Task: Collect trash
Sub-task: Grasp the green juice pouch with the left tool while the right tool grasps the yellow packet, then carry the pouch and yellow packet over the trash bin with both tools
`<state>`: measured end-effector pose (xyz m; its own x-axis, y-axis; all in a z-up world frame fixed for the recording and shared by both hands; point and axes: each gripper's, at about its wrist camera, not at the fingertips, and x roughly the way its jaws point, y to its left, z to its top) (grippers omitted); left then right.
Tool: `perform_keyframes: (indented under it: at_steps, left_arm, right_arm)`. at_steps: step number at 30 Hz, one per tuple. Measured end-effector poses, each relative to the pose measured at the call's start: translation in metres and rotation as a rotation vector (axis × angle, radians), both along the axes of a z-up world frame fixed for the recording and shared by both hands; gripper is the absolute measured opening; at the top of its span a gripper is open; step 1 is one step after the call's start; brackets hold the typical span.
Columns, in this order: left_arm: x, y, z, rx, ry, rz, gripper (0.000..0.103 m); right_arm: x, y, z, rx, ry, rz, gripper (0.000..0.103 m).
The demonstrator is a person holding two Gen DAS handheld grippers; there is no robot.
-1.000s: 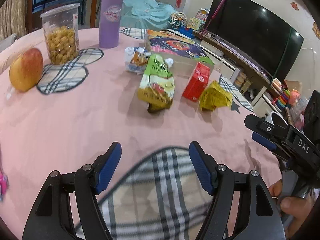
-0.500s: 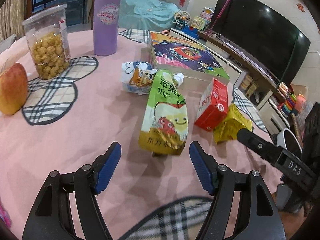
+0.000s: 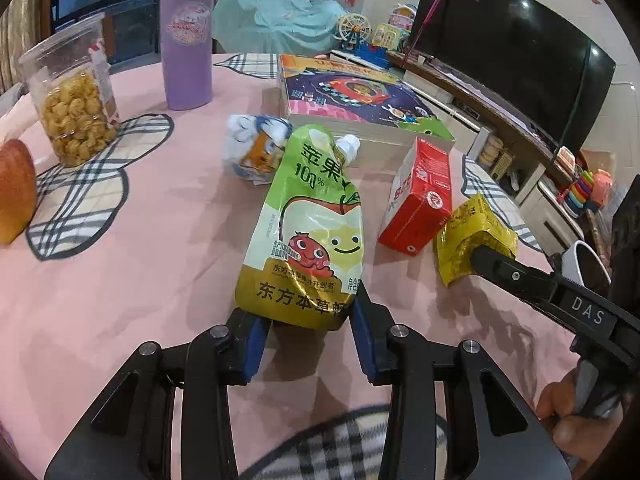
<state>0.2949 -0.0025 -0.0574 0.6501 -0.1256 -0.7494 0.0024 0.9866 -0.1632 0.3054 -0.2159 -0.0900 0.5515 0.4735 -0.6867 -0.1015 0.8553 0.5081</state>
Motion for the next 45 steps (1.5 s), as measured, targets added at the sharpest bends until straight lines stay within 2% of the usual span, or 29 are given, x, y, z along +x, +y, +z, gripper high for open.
perform_keyframes:
  at_steps: [12,24,45]
  left_arm:
    - [-0.062,-0.015,0.017,-0.058,-0.050,-0.035,0.035]
    - [-0.111,-0.047,0.012,-0.102,-0.033,-0.109,0.034]
    - [-0.133,-0.100,0.039,-0.113,-0.087,-0.239,0.034]
  right_arm:
    - [-0.042,-0.023,0.019,0.031,-0.020,-0.007,0.018]
    - [-0.097,-0.052,0.031,0.044,-0.040,-0.038,0.018]
    - [-0.142,-0.098,0.051,0.026,-0.084,-0.125,0.018]
